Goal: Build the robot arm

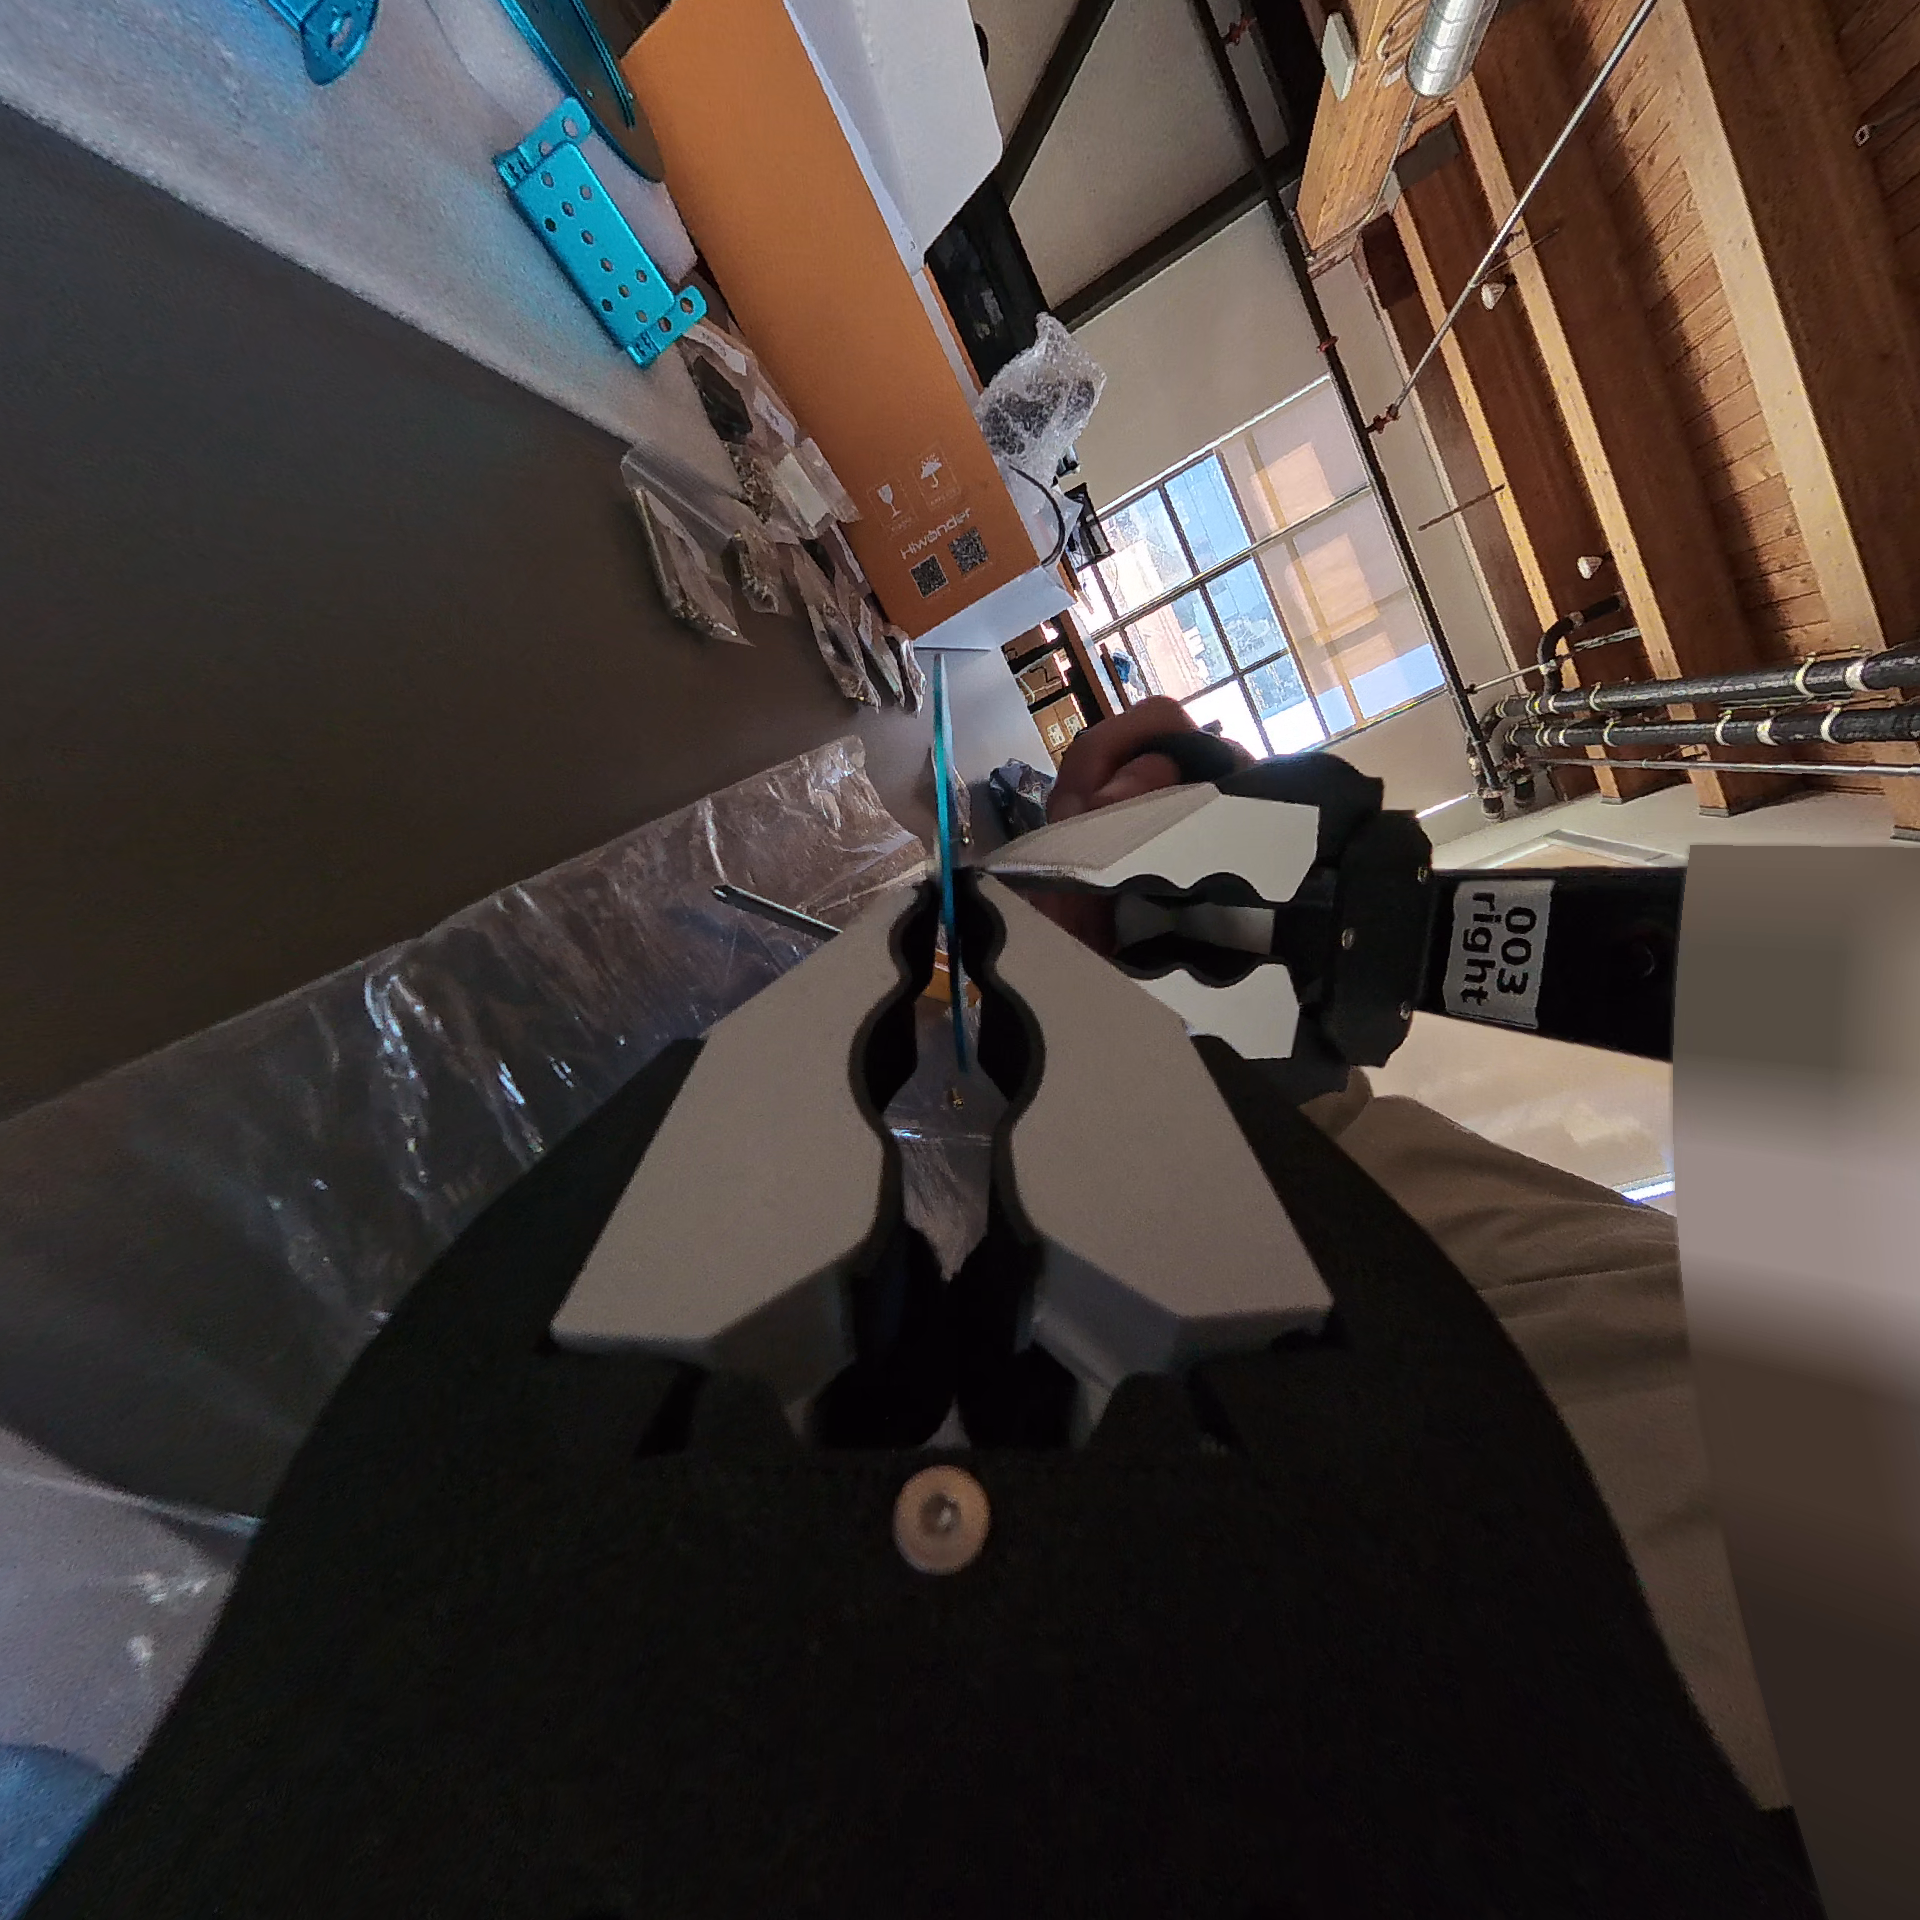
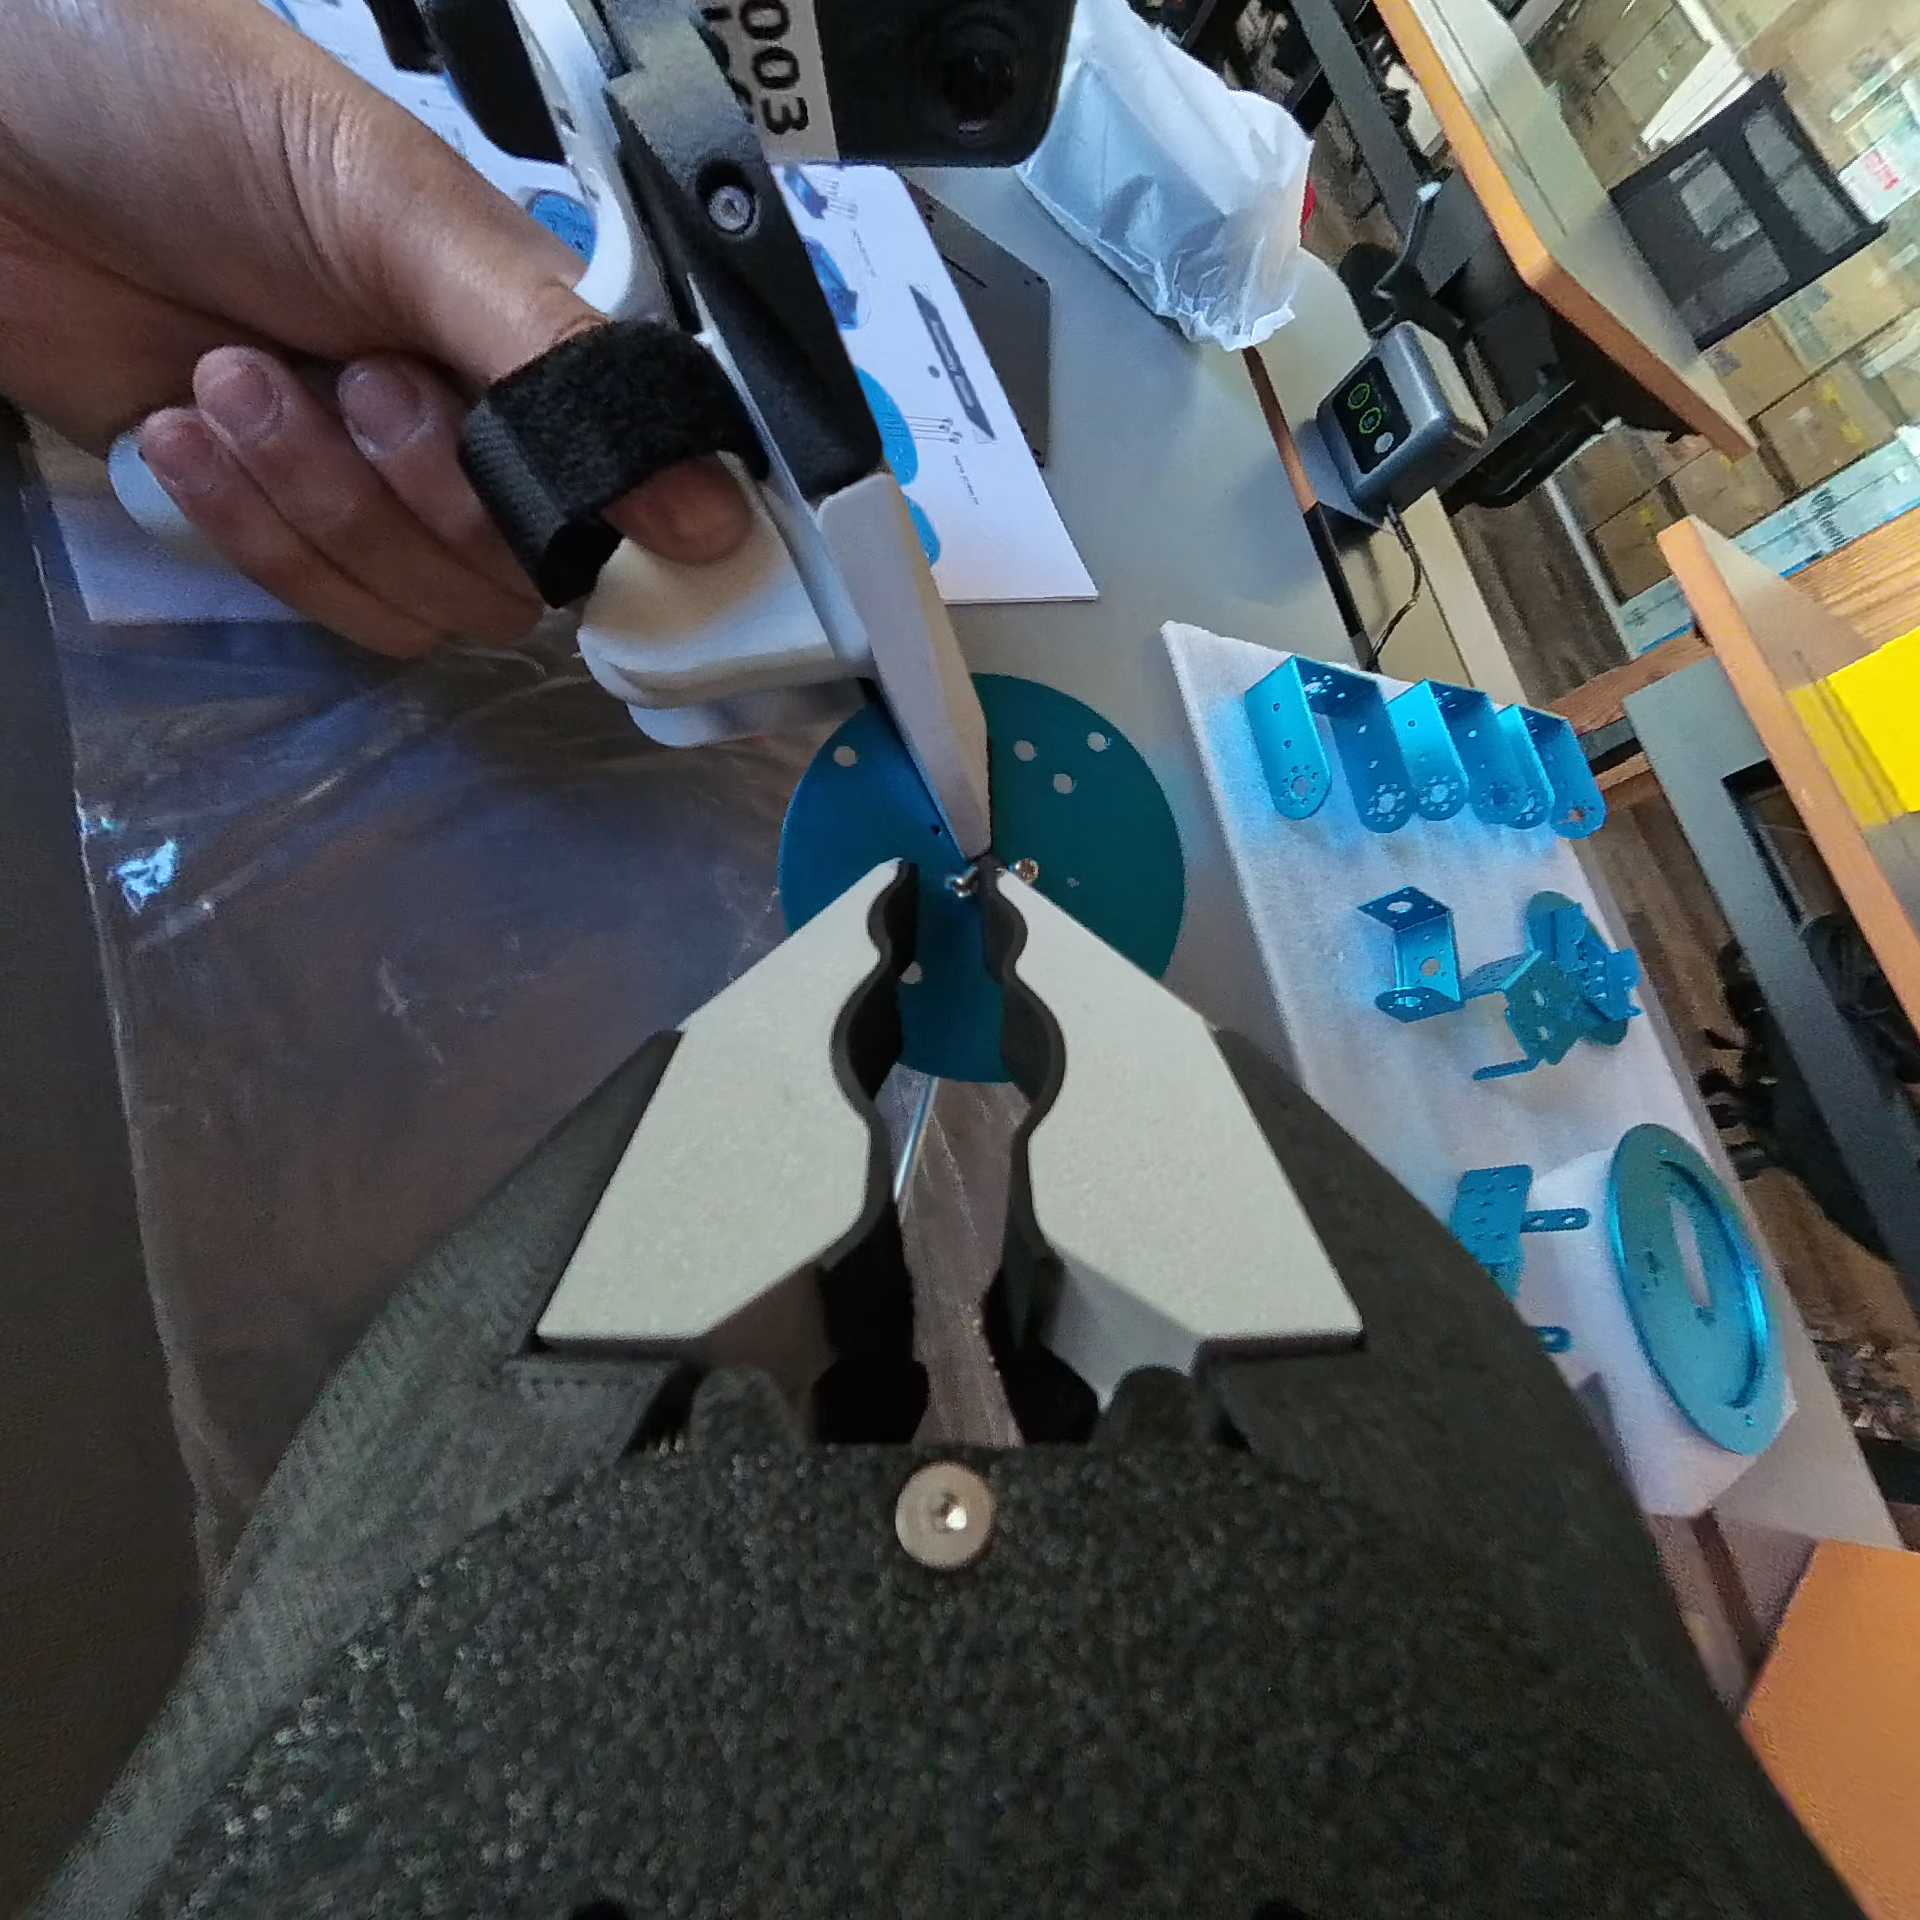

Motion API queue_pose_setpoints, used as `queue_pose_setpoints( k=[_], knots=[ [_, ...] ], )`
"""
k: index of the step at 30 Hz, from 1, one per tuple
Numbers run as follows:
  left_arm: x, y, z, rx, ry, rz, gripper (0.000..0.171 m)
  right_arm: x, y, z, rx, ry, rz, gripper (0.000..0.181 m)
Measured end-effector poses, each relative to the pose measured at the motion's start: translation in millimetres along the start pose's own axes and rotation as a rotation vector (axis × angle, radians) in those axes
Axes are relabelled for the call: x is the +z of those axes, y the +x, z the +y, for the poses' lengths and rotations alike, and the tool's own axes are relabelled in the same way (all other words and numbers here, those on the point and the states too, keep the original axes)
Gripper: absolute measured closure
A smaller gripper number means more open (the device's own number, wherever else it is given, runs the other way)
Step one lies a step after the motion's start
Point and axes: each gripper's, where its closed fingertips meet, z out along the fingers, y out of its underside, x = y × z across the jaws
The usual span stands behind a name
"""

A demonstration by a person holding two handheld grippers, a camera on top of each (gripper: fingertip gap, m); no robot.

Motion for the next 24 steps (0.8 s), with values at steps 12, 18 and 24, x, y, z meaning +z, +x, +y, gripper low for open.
queue_pose_setpoints(
  k=[12, 18, 24],
  knots=[
    [0.0, -0.4, 0.0, -0.01, -0.001, 0.002, 0.168, 0.4, 0.4, 0.8, -0.022, 0.006, 0.026, 0.181],
    [-0.5, -1.8, -0.7, -0.01, 0.006, -0.009, 0.168, 2.0, -0.9, 0.8, 0.038, 0.012, 0.0, 0.176],
    [-0.5, -2.2, -0.7, -0.01, 0.007, -0.012, 0.168, 2.5, 0.0, 0.7, 0.079, 0.019, -0.009, 0.17]
  ],
)
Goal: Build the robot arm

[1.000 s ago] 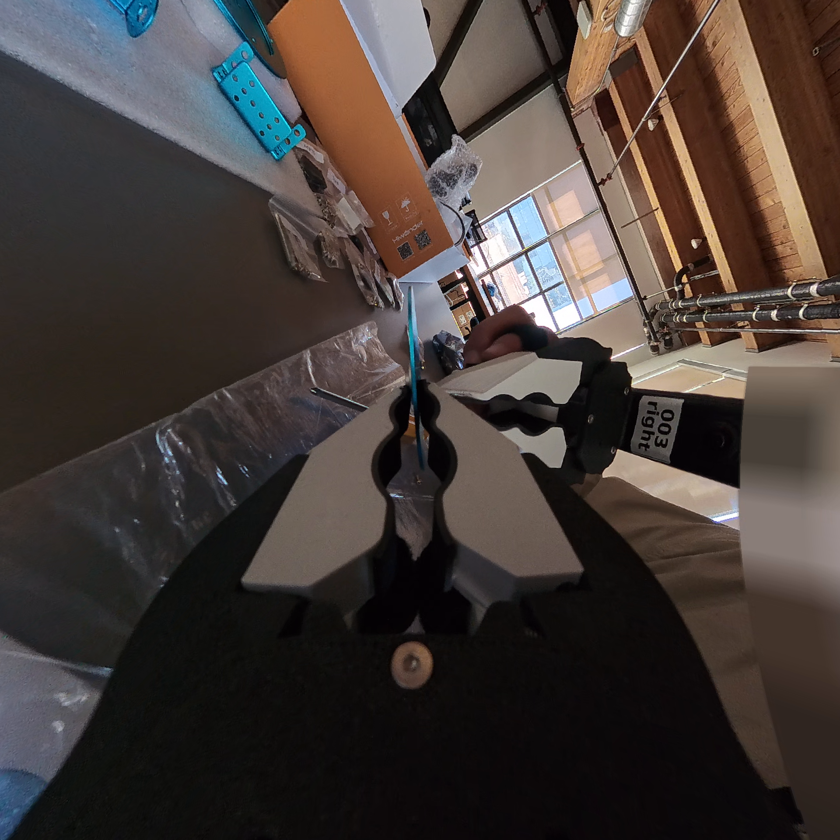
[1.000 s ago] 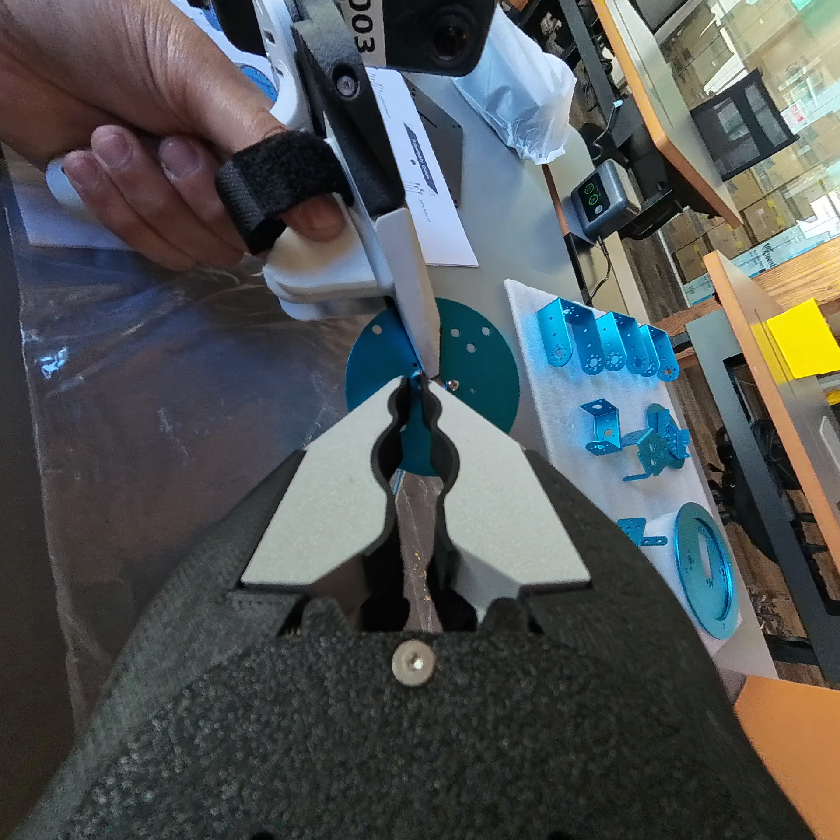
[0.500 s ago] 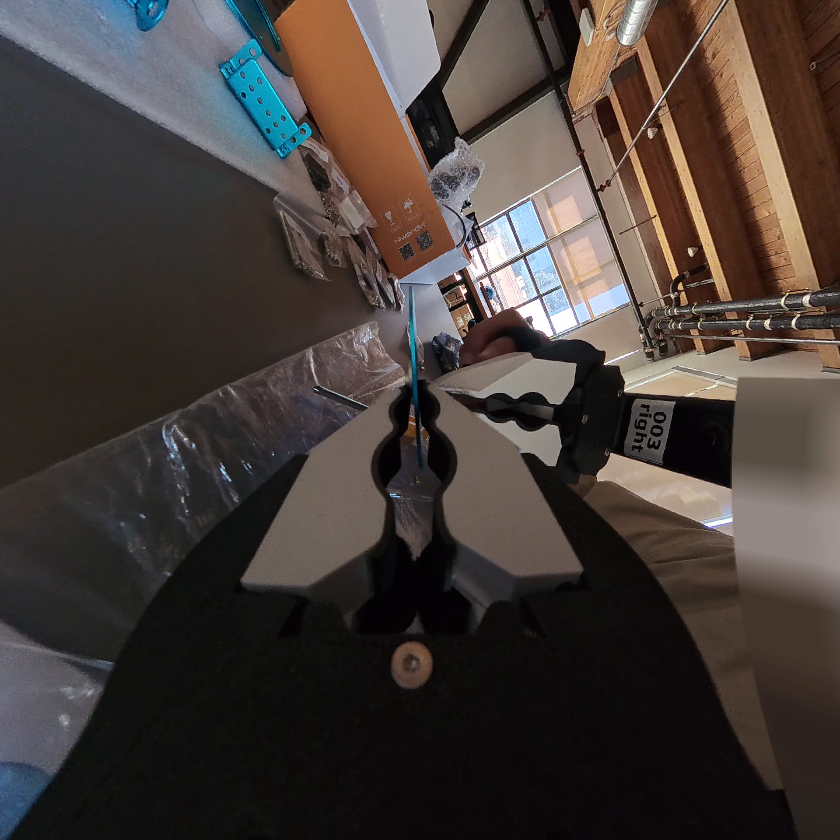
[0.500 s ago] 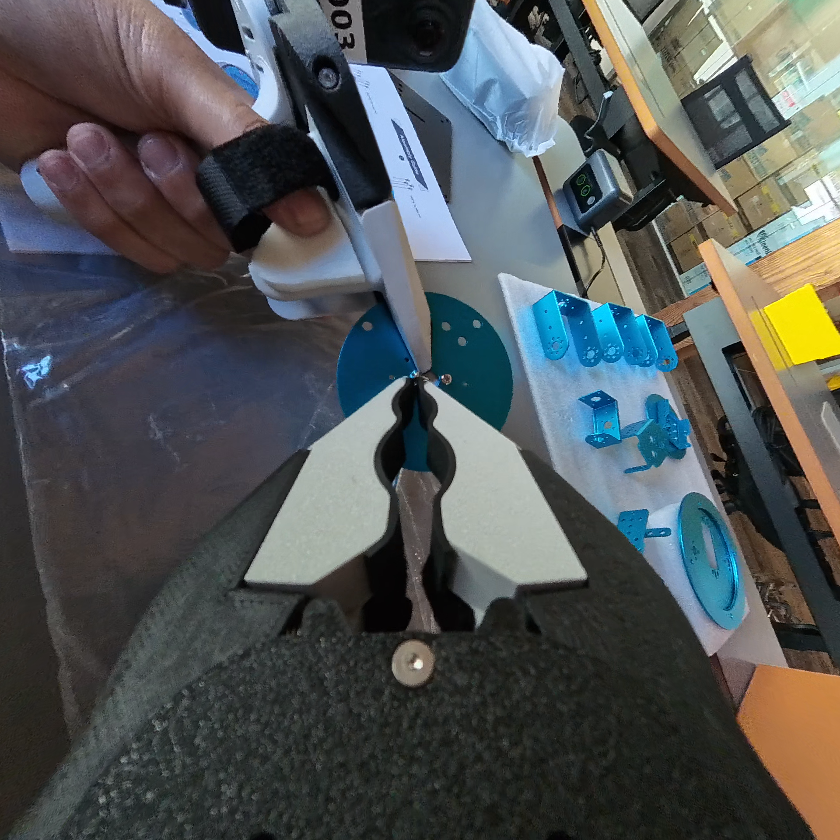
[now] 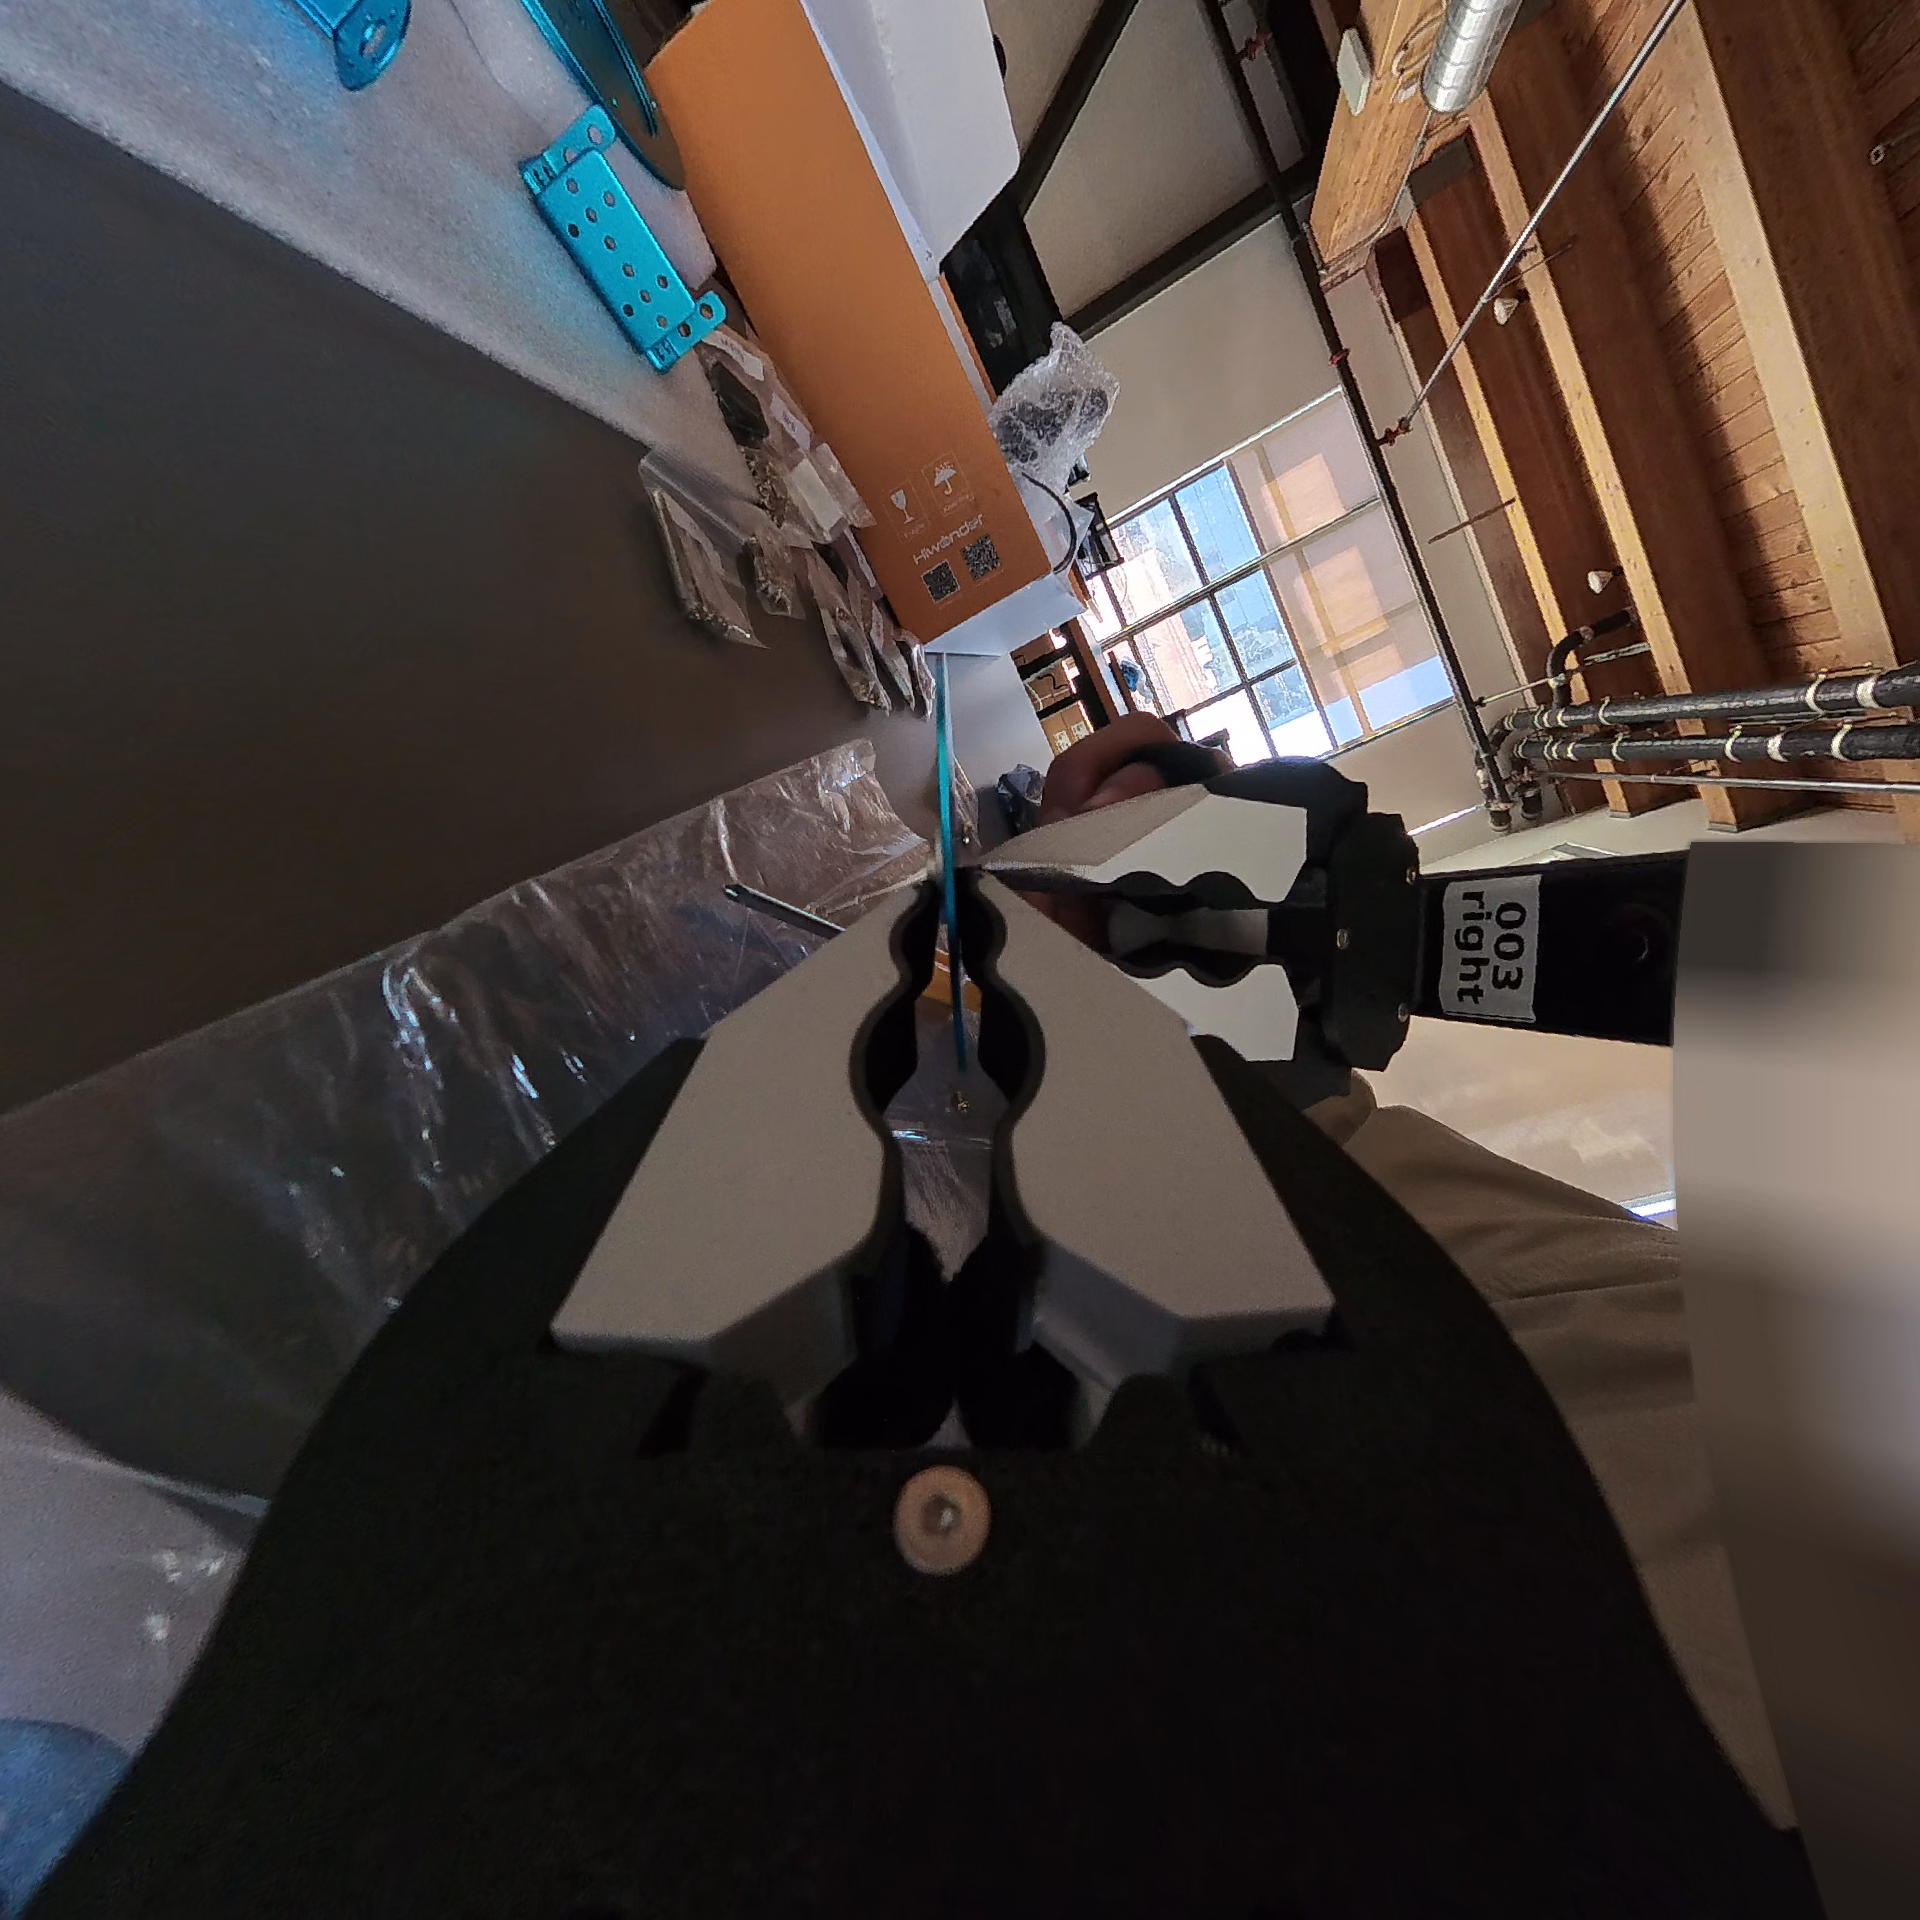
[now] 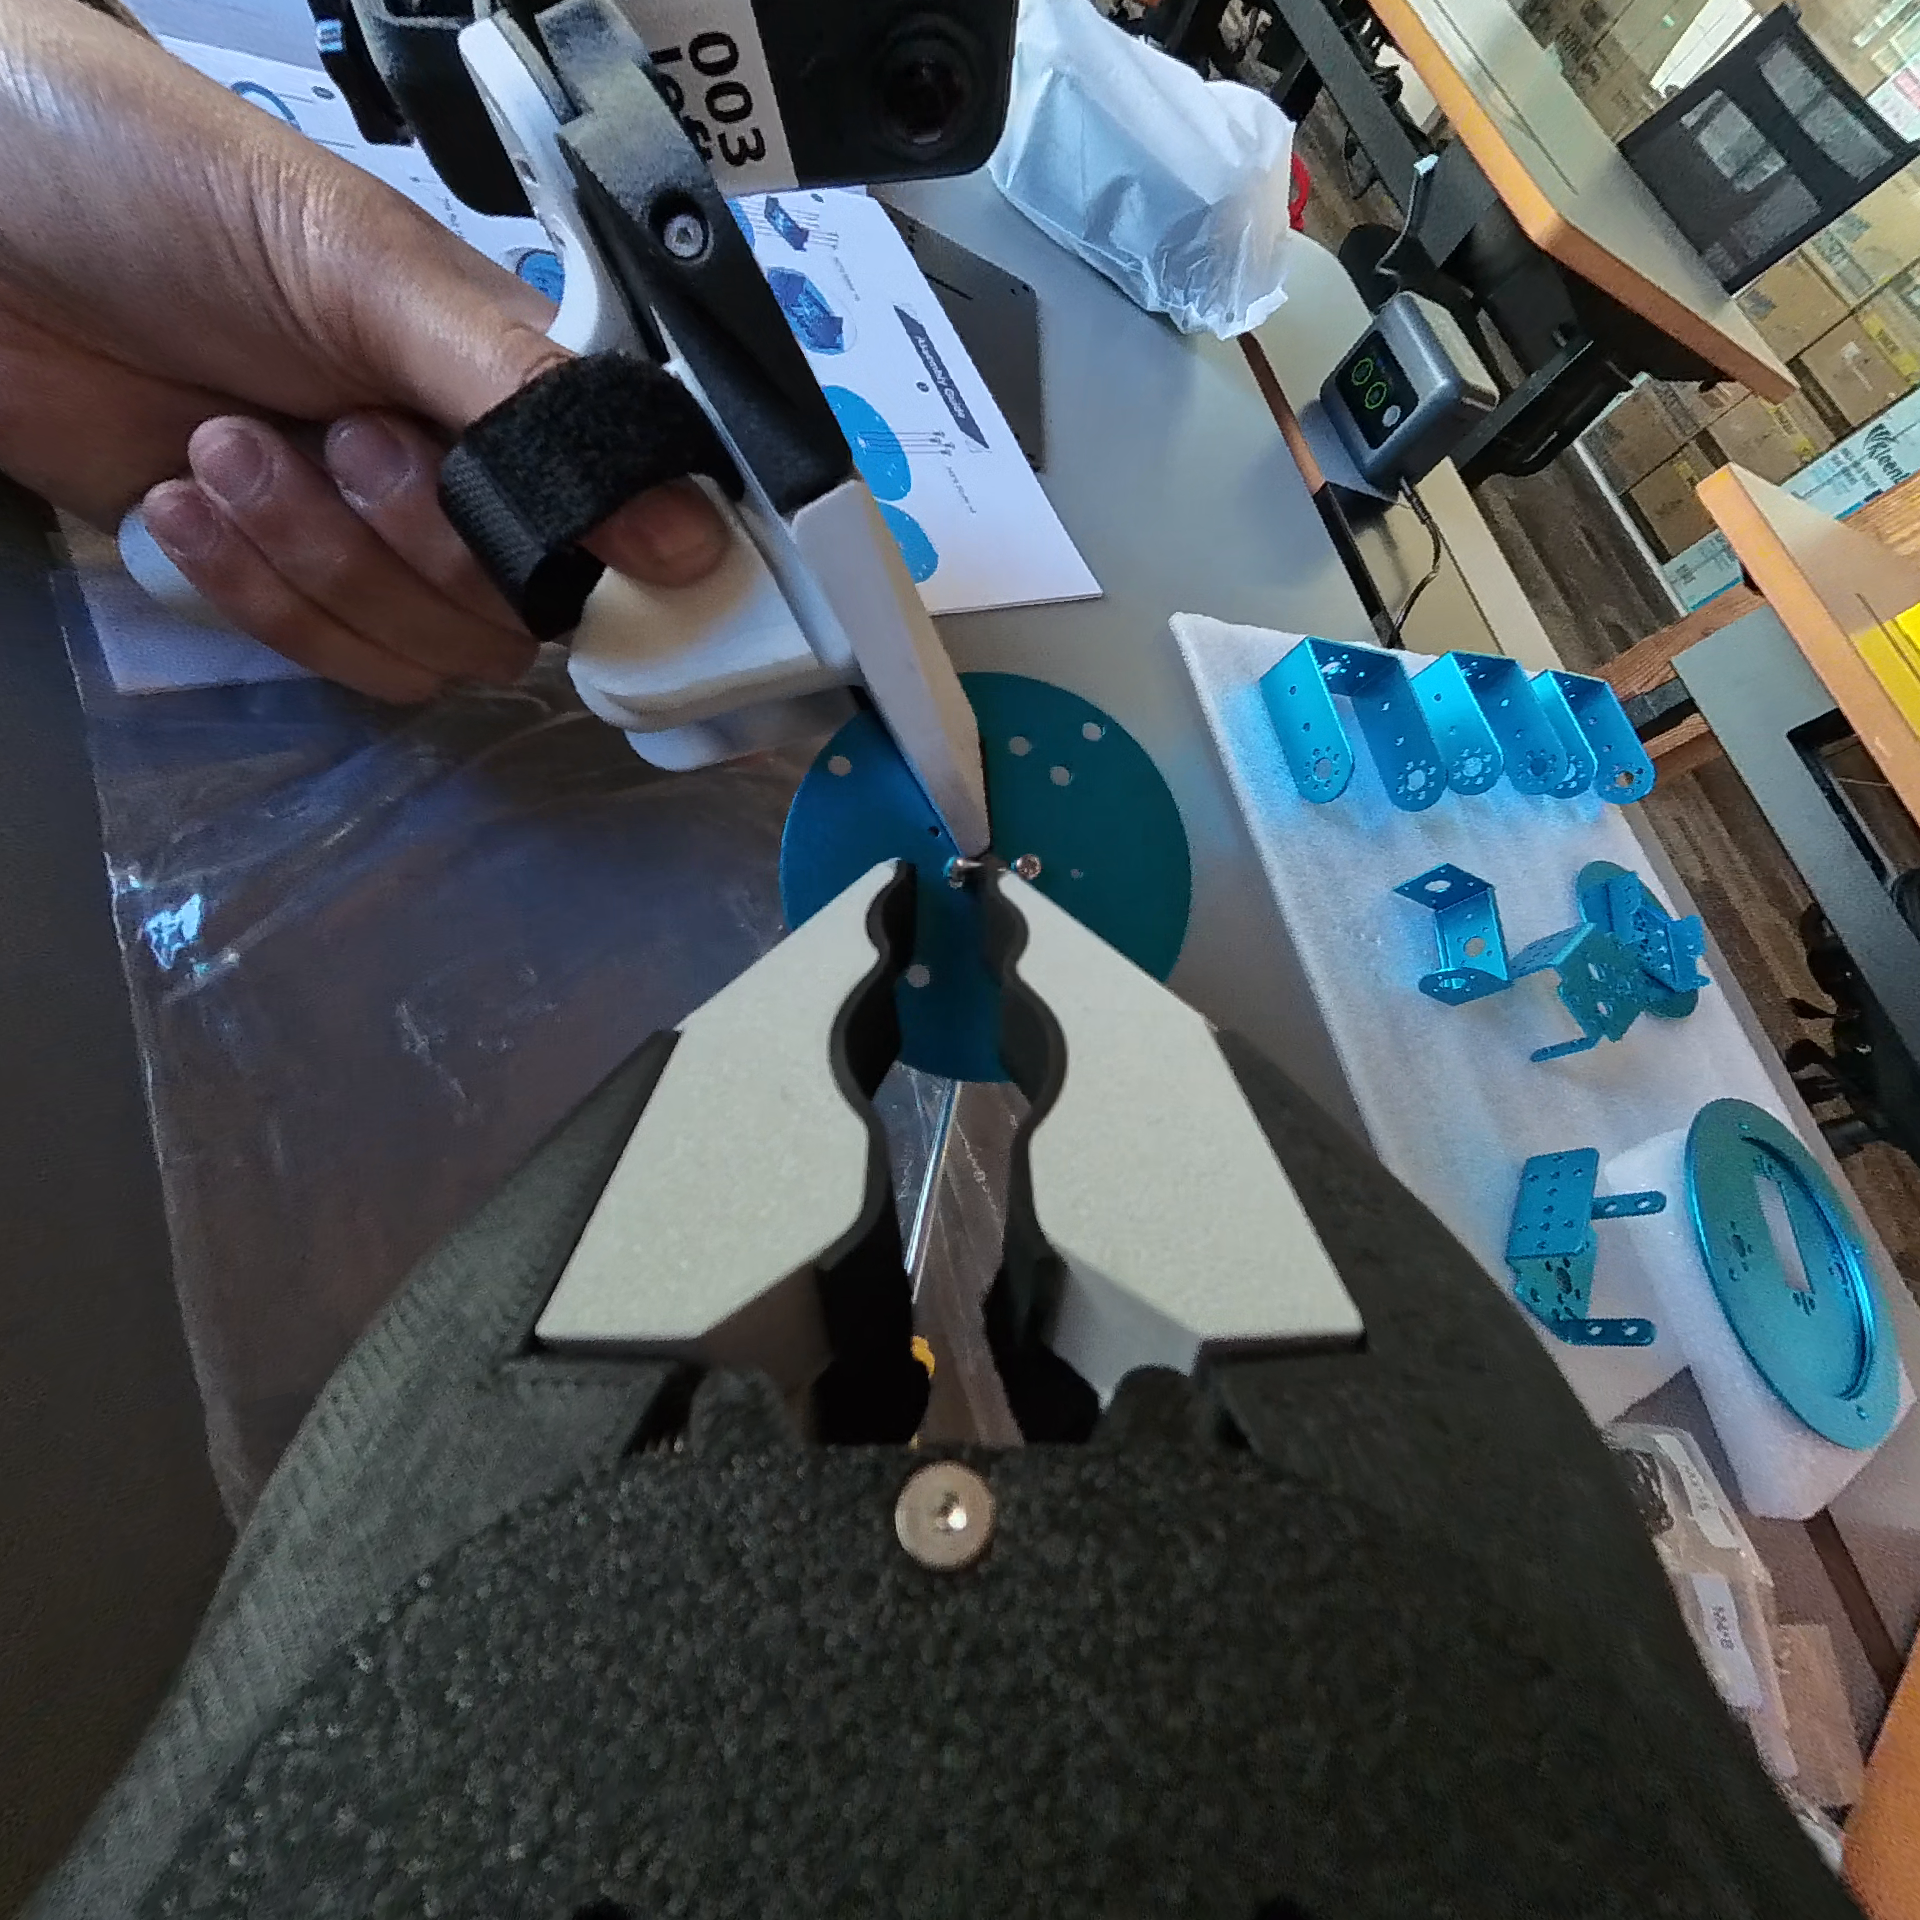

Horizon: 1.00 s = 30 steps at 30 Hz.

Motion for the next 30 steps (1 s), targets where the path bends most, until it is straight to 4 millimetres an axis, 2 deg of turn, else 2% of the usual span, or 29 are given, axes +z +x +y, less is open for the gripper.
queue_pose_setpoints(
  k=[5, 10, 16, 22, 24, 30],
  knots=[
    [0.1, -0.5, -0.1, -0.002, 0.0, -0.002, 0.168, 0.4, 0.9, 0.5, -0.004, -0.001, 0.015, 0.18],
    [0.2, -0.4, -0.3, 0.003, 0.003, -0.003, 0.168, 0.3, 1.4, 0.5, -0.025, -0.006, 0.035, 0.18],
    [-0.1, -2.1, -0.9, 0.013, 0.012, -0.023, 0.168, 1.6, -1.0, 0.9, 0.077, 0.0, -0.015, 0.175],
    [0.1, -3.8, -0.2, 0.02, 0.019, -0.045, 0.168, 4.0, 2.7, 2.3, 0.143, -0.016, 0.01, 0.175],
    [0.0, -4.4, -0.7, 0.021, 0.022, -0.049, 0.168, 3.8, 2.4, 3.2, 0.139, -0.023, 0.013, 0.181],
    [0.6, -3.8, -0.4, 0.04, 0.02, -0.053, 0.168, 2.7, 2.4, 3.7, 0.118, -0.023, 0.017, 0.181]
  ],
)
